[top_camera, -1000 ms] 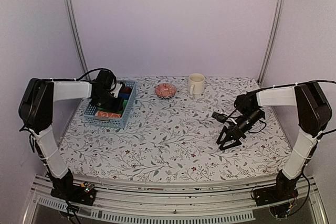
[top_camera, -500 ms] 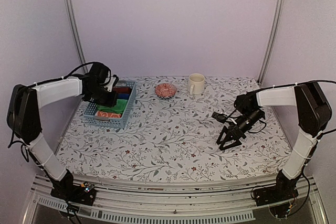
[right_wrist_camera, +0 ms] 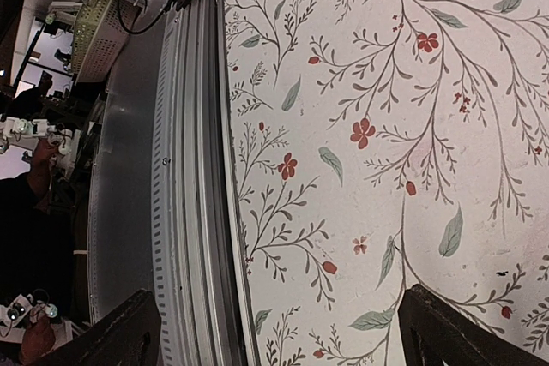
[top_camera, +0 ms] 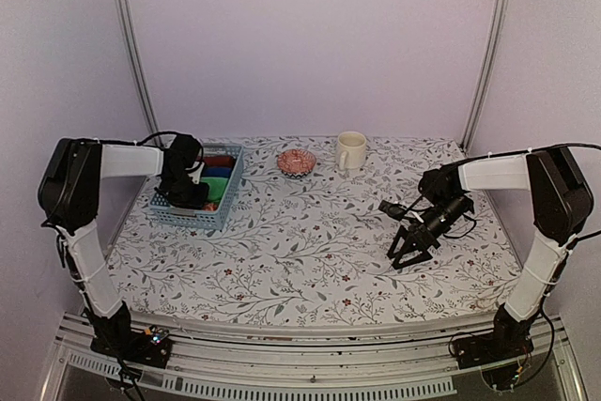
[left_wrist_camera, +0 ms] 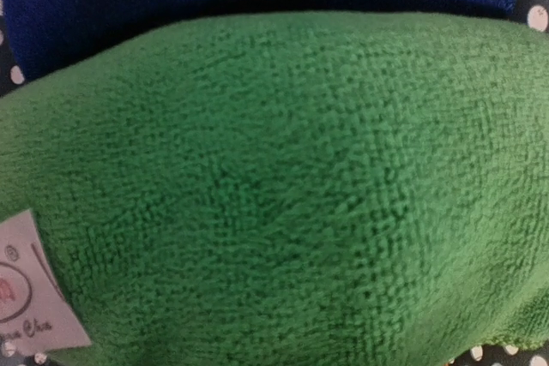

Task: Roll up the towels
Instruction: Adjust the towel in the bin, then reset both arms

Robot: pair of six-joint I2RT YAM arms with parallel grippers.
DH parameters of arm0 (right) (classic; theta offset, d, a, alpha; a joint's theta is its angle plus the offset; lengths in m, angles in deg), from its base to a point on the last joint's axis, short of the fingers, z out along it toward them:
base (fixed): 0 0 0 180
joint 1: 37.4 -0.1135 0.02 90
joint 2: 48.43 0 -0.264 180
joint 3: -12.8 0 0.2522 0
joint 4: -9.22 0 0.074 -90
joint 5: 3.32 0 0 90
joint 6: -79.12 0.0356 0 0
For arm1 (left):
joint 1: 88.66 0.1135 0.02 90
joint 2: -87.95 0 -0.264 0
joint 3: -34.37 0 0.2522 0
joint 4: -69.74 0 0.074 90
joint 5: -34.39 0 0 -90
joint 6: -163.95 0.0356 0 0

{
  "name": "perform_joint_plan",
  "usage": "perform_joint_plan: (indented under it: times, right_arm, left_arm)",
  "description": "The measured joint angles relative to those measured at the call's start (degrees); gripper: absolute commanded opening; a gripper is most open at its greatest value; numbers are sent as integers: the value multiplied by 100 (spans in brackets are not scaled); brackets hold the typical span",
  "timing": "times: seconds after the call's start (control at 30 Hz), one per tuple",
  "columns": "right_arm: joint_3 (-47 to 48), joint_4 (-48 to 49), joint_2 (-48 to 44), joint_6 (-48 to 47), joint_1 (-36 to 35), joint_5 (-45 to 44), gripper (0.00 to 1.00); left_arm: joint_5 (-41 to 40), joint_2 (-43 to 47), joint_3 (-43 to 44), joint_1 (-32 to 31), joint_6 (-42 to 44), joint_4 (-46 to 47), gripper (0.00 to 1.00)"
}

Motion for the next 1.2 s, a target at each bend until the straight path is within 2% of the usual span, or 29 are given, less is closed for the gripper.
perform_joint_plan:
  times: [0.17,0.37,0.63,0.7,0.8,0.83,0.87,0.9,1.07,1.2]
  right_arm:
    - [0,0,-2,0,0,0,99]
    - [114,-76,-234,46,0,-254,99]
    - [1436,-468,-859,212,81,-1001,99]
    - [1786,-450,-994,334,175,-1156,99]
    - [2256,-59,-1305,767,466,-1578,99]
    - [2343,212,-1434,1008,590,-1808,99]
    - [2376,466,-1550,1213,699,-2015,99]
    - [2380,894,-1731,1539,866,-2345,99]
    - [2188,2712,-2225,2920,1471,-3530,99]
    - [1856,3764,-2264,3834,1519,-4194,99]
  left_arm:
    - [13,44,48,2,-48,-11,0]
    - [31,732,50,11,-24,-291,0]
    - [199,1539,492,127,107,-892,1]
    - [304,1646,605,140,131,-994,6]
    - [463,1919,835,144,232,-1119,24]
    - [498,2026,931,144,260,-1117,39]
    - [507,2149,1029,144,302,-1095,80]
    - [509,2282,1126,144,356,-1062,96]
    - [756,3003,1176,146,715,-393,99]
    - [1209,3713,170,149,850,787,99]
